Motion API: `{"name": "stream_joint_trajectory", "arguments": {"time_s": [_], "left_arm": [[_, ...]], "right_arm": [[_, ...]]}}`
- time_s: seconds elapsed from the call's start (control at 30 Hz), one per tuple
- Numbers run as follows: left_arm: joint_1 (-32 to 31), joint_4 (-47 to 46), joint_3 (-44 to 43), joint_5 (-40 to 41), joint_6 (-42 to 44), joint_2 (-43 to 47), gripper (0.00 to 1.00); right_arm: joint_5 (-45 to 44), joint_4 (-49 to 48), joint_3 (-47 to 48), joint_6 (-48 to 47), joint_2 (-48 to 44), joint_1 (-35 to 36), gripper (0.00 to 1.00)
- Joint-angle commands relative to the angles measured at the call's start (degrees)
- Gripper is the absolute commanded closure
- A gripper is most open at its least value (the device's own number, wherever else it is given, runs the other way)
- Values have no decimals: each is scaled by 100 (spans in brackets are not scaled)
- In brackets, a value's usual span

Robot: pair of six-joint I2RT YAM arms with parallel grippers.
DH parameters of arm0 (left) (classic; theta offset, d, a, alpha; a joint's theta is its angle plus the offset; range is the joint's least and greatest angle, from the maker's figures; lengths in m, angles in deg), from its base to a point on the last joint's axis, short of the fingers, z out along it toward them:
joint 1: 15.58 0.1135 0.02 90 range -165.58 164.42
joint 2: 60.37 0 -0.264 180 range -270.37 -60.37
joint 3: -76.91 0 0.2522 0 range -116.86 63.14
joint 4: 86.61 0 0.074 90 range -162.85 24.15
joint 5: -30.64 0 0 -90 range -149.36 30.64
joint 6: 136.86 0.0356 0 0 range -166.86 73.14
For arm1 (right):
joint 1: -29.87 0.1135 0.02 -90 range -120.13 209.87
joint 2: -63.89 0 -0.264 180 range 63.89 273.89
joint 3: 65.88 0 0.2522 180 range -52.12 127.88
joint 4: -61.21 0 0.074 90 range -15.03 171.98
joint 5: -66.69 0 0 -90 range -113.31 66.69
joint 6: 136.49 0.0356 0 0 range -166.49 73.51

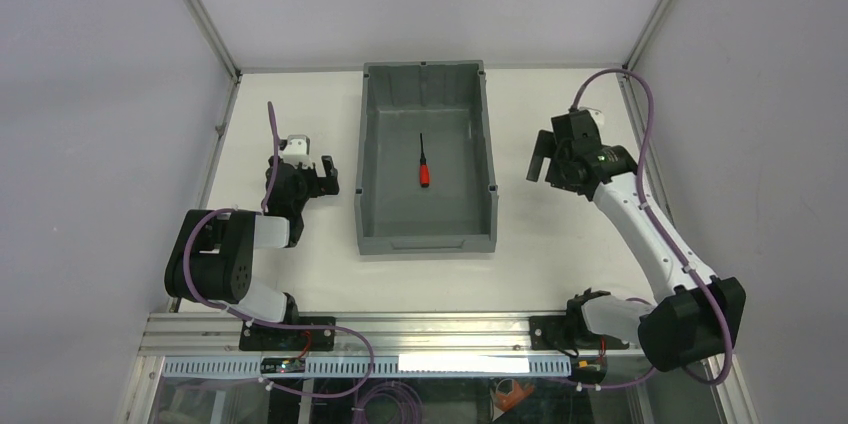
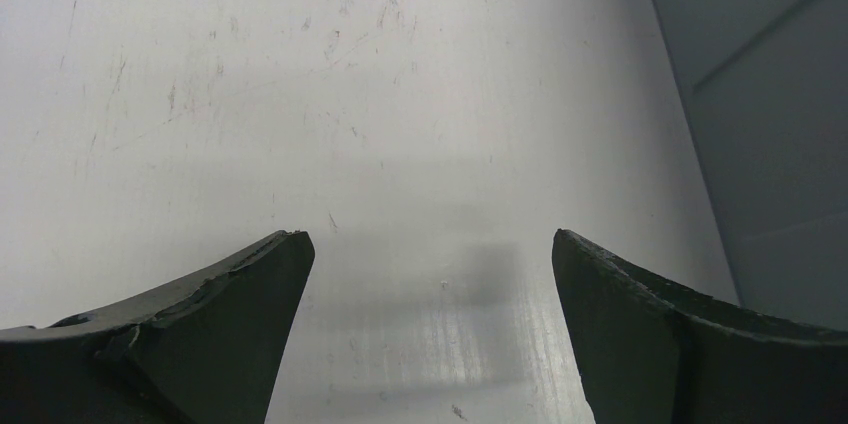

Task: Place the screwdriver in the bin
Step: Reset both arms

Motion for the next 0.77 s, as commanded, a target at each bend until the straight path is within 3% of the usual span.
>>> {"name": "stream_joint_trajectory", "arguments": {"time_s": [0.0,0.73], "left_arm": [[32,-380,-100,-92,134,28,1],[32,-379,-100,-102,134,29,1]], "right_arm": [[142,-850,-419,23,-181,-46,1],[172,-1562,-1095,-166,-21,-86,1]]}}
